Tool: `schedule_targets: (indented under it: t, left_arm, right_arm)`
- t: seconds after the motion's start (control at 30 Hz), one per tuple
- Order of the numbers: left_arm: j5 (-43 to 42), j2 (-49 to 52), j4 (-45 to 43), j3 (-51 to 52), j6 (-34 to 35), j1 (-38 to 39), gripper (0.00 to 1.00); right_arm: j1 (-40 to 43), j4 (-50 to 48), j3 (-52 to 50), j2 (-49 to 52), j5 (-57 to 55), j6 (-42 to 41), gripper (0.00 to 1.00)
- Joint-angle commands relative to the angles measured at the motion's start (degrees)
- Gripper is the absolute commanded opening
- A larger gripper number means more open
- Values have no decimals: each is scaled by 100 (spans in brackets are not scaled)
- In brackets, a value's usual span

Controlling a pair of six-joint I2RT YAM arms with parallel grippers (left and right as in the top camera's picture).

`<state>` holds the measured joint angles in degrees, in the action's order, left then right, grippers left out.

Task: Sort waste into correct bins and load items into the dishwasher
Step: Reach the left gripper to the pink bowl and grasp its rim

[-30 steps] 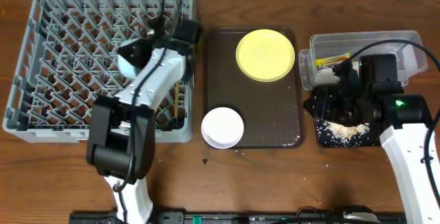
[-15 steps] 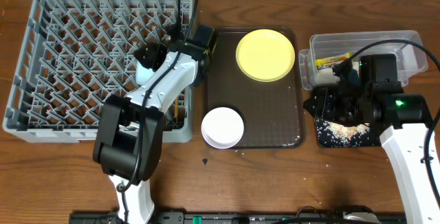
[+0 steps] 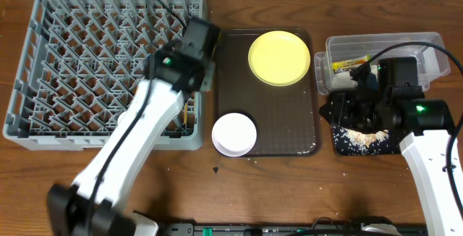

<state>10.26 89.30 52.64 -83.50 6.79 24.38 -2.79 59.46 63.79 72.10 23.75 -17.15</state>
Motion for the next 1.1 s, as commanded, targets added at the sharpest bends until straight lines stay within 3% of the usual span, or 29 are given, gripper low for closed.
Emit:
schedule_targets:
  t: [0.0,0.13,0.23,0.4,0.47,0.6,0.77,0.93,1.07]
  left_arm:
    - [-1757,-13,321,114,793,181,8]
    - [-2026,68,315,726,1397,636,8]
    - [-1945,122,-313,1392,1676,1051,8]
    - [-911,328,-1390,2326,2409,1504,8]
    - [-885,518,-1880,2542,2468,1641,8]
    - [-1397,1086,-2667,2594,2459,1954,8]
    - [-3045,1488,-3814,2542,2326,2192,8]
    - [-3206,1257,-3268,1998,2004,2135,9]
    - [-2745,817,-2166,1502,1685,1939,38]
  right_arm:
    - [48,20,92,-61,9,92,46]
    - [48,20,92,-61,7,92,47]
    - [48,17,92,-61,7,92,47]
    - [46,20,92,-61,9,90,47]
    - [46,20,92,-61,9,90,47]
    - [46,17,92,-63,7,90,47]
    - [46,17,92,-61,9,90,46]
    - [46,17,92,-61,9,90,45]
    - [46,24,92,-61,9,90,46]
